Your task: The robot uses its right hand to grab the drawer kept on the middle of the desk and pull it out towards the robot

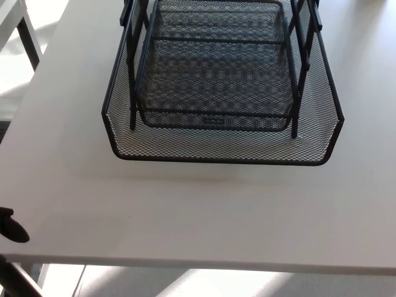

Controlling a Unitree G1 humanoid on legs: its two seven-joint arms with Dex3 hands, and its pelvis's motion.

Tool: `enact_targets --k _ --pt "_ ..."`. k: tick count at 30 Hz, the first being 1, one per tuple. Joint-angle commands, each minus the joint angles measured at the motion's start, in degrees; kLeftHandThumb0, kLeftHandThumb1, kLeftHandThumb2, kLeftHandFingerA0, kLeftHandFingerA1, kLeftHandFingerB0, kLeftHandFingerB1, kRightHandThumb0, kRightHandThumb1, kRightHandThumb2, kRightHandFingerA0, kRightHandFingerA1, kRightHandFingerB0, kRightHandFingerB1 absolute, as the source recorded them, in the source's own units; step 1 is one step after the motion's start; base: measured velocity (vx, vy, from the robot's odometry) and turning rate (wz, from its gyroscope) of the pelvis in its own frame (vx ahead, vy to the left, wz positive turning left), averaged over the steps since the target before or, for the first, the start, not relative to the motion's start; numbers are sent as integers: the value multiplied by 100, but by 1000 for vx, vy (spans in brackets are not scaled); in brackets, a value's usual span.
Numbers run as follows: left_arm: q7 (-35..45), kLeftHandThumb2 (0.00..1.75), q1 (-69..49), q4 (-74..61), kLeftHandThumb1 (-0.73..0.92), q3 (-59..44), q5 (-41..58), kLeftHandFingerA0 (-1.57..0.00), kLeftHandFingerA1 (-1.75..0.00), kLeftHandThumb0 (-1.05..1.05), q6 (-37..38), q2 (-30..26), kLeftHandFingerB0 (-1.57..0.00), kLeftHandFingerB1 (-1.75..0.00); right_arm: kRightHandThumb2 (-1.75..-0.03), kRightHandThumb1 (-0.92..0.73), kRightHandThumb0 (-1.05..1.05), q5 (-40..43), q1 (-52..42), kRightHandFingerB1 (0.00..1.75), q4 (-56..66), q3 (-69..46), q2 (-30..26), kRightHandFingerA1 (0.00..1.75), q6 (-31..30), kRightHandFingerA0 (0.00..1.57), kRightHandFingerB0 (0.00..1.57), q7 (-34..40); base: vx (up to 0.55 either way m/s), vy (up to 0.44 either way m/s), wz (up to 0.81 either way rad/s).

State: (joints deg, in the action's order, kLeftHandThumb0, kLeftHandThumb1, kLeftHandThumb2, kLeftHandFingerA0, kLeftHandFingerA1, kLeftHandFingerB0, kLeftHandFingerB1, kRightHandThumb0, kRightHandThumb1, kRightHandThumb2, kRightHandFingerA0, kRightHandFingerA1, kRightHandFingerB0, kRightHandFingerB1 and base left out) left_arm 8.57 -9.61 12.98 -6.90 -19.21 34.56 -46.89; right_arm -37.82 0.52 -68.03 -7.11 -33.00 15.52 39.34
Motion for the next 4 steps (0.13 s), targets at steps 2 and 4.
enact_targets --k 2,4 --pt "-75 56 7 81 56 3 -116 -79 -88 -27 145 31 -81 -58 -57 -56 -50 343 -56 32 48 249 -161 106 44 73 37 79 0 0 0" --pt "-34 57 -24 2 57 -10 -111 -79 -88 -28 30 35 -80 -57 -79 -45 -56 438 -37 44 17 296 -211 95 104 77 27 -106 0 0 0"
